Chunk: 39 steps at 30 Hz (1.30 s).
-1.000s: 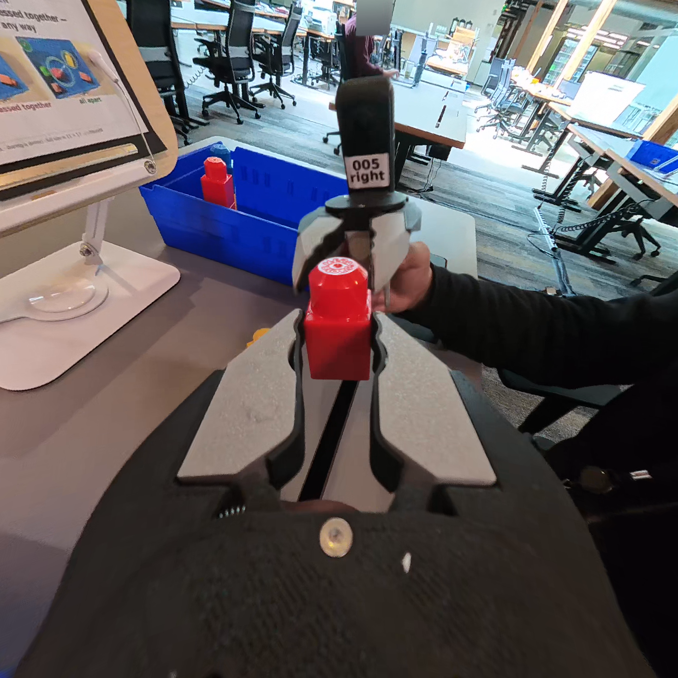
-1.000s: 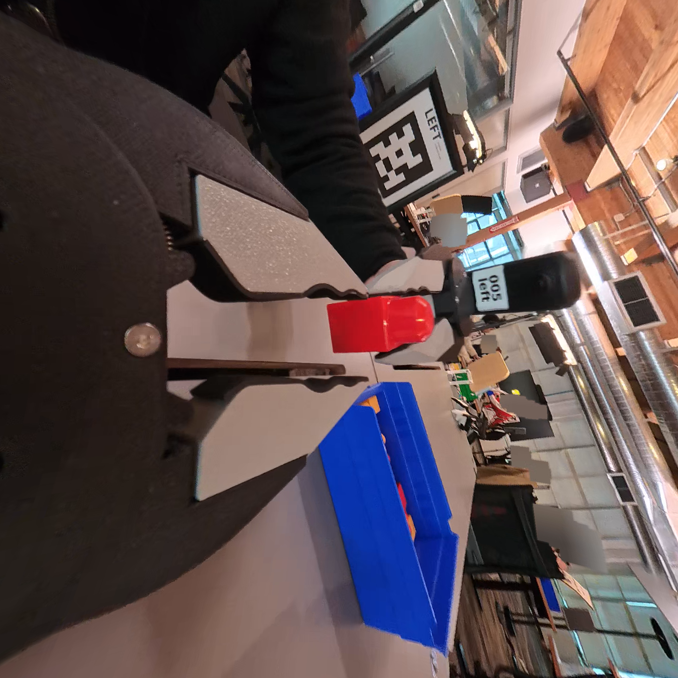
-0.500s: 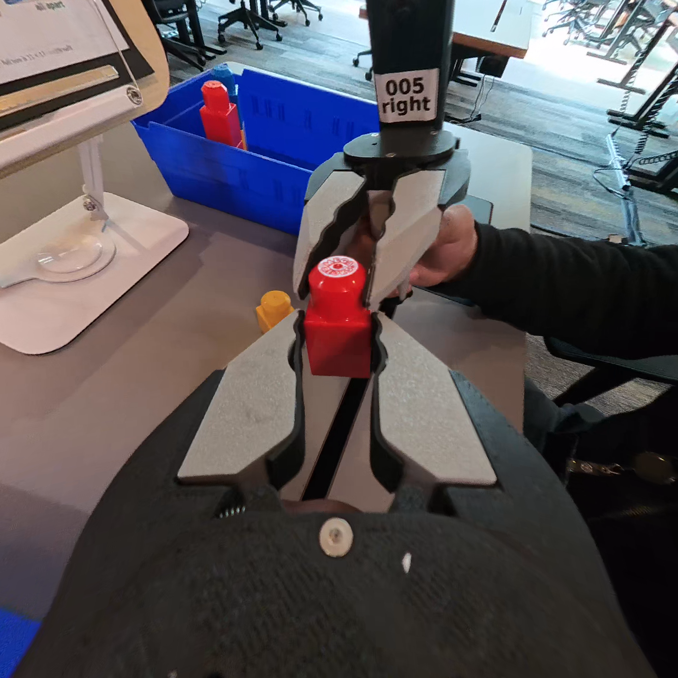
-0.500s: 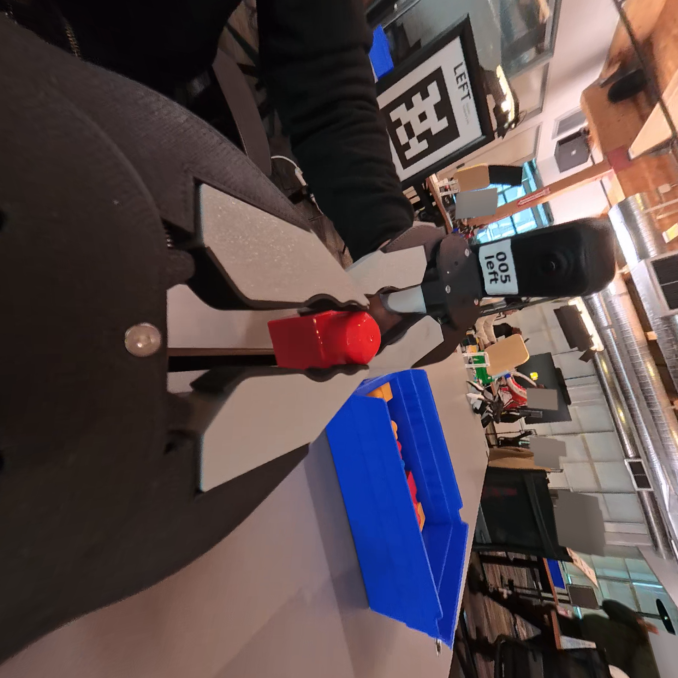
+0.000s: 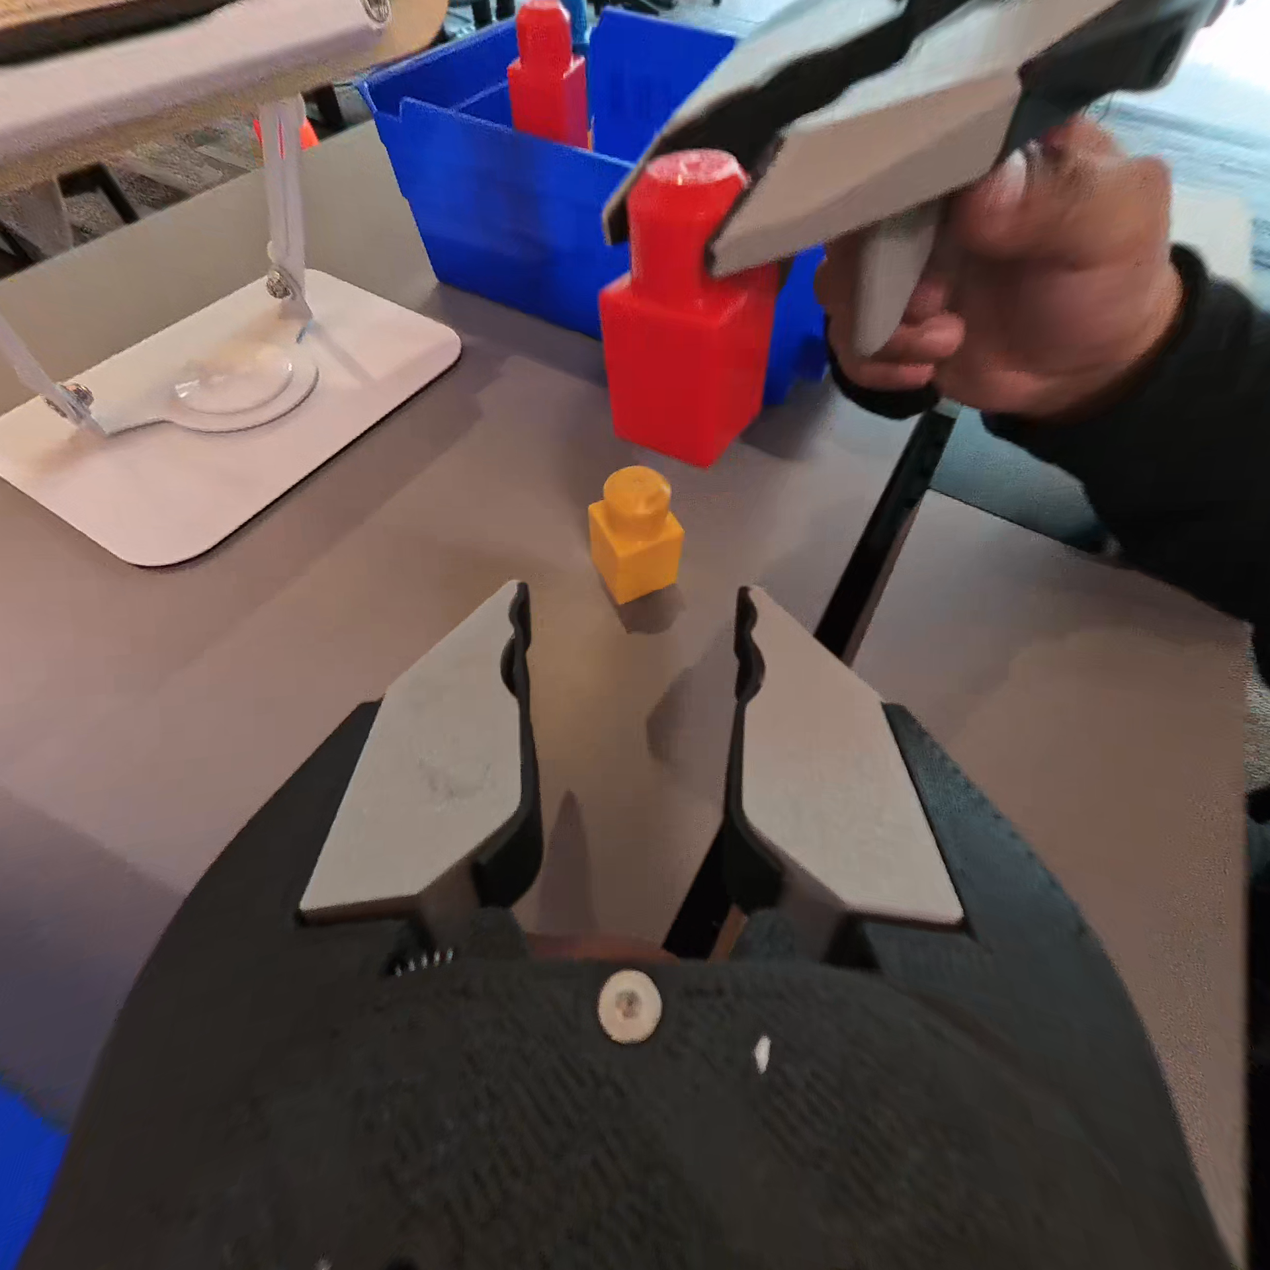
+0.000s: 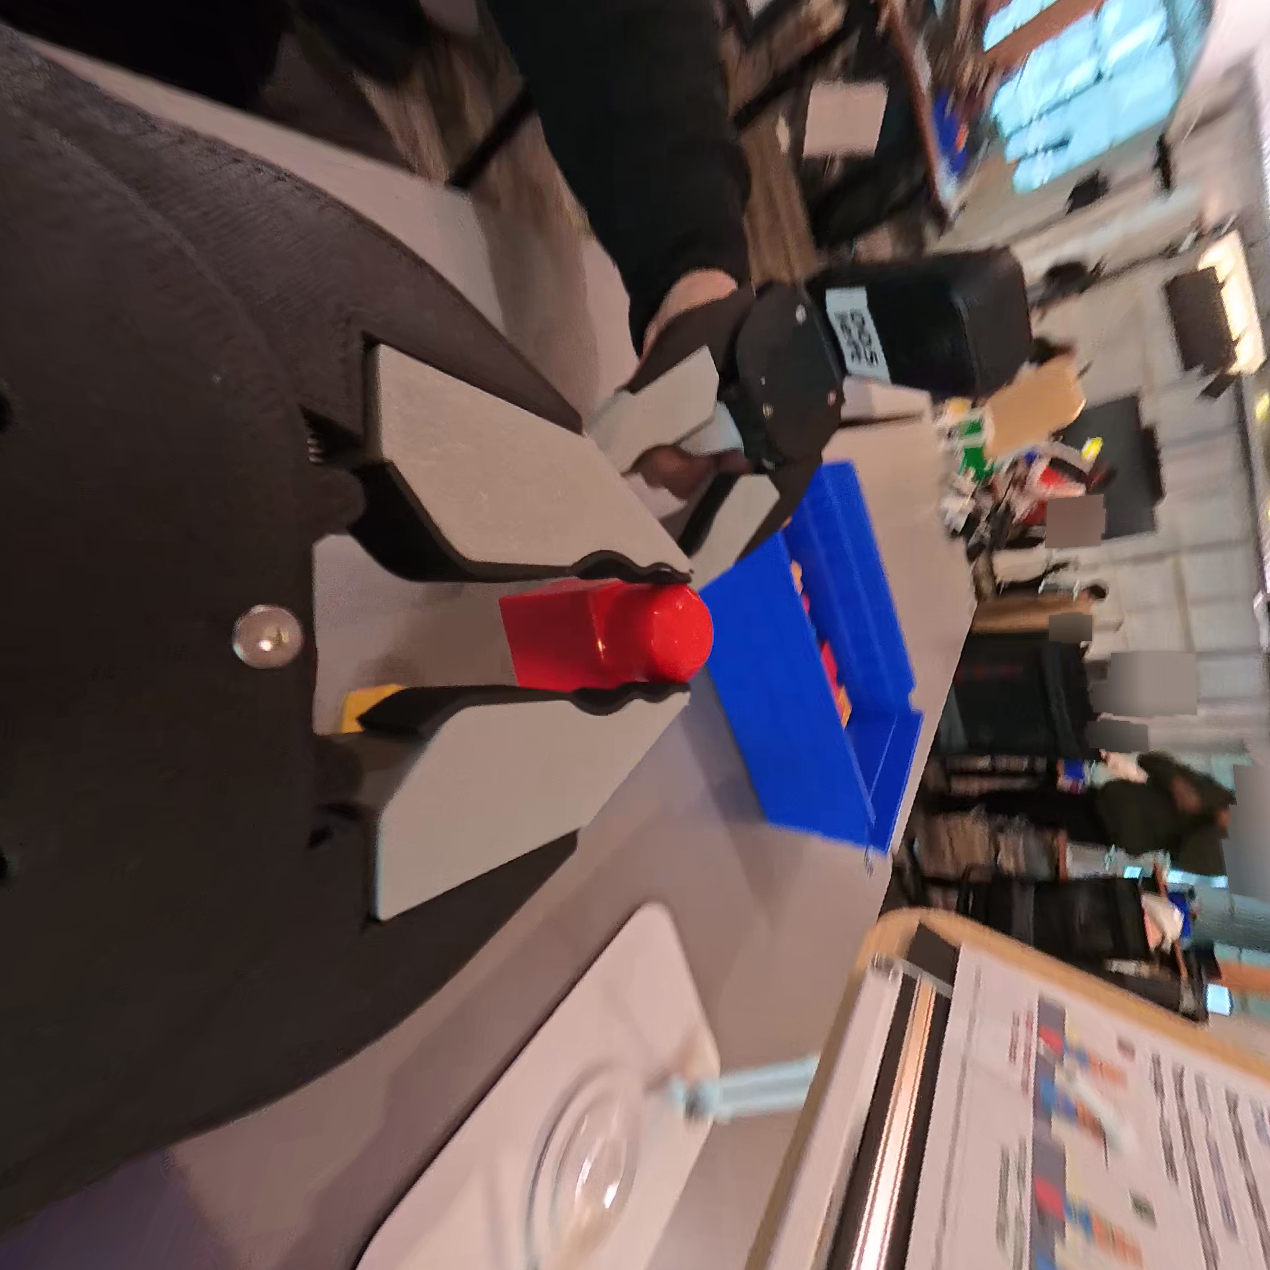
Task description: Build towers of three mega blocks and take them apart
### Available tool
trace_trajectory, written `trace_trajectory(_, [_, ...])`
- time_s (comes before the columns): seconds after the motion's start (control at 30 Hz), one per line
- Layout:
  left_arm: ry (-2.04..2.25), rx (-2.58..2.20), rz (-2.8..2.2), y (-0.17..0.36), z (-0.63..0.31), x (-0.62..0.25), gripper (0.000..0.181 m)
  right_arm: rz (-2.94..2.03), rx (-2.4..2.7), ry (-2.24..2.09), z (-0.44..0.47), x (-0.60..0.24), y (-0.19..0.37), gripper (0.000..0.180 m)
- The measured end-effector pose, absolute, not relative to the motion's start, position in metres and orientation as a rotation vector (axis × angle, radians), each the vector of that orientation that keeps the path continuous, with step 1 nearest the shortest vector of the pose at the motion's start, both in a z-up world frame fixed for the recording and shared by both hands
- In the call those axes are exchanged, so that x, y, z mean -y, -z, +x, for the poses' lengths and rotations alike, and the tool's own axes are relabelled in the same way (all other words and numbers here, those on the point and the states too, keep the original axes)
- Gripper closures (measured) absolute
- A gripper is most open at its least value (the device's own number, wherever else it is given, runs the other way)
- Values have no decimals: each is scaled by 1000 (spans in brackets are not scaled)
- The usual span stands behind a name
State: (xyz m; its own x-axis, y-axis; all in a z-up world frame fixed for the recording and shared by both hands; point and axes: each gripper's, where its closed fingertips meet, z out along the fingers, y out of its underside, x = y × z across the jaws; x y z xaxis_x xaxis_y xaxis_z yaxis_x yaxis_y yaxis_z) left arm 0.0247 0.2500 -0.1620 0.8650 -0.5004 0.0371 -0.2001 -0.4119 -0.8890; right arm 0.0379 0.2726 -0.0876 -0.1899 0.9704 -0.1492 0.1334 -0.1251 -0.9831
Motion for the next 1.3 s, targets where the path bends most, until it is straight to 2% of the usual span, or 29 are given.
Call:
trace_trajectory(0.13, [328,-482,-1931,175,27,-273,122,-1359,1344,-1306,41,-294,97,155])
trace_trajectory(0.23, [96,-362,-1850,176,-2,-295,125,-1387,1306,-1307,40,-302,100,155])
trace_trajectory(0.3, [35,-341,-1792,171,-6,-295,136,-1400,1300,-1299,40,-304,103,155])
trace_trajectory(0.43, [-29,-447,-1816,180,0,-286,132,-1426,1302,-1295,37,-306,110,155])
trace_trajectory(0.5, [-50,-463,-1847,185,-1,-283,123,-1435,1313,-1286,36,-306,114,155])
trace_trajectory(0.63, [27,-456,-1829,179,7,-276,123,-1438,1328,-1264,34,-305,117,155])
trace_trajectory(0.77, [300,-525,-1856,181,38,-266,124,-1445,1333,-1226,34,-306,122,155])
trace_trajectory(1.03, [220,-730,-1942,208,51,-298,124,-1438,1276,-1303,37,-311,114,155])
trace_trajectory(1.13, [307,-689,-1942,204,47,-307,130,-1430,1262,-1319,41,-313,109,155])
trace_trajectory(1.2, [383,-717,-1963,207,51,-305,143,-1430,1258,-1326,42,-314,107,155])
trace_trajectory(1.3, [347,-738,-2000,214,50,-306,147,-1421,1257,-1330,42,-313,104,155])
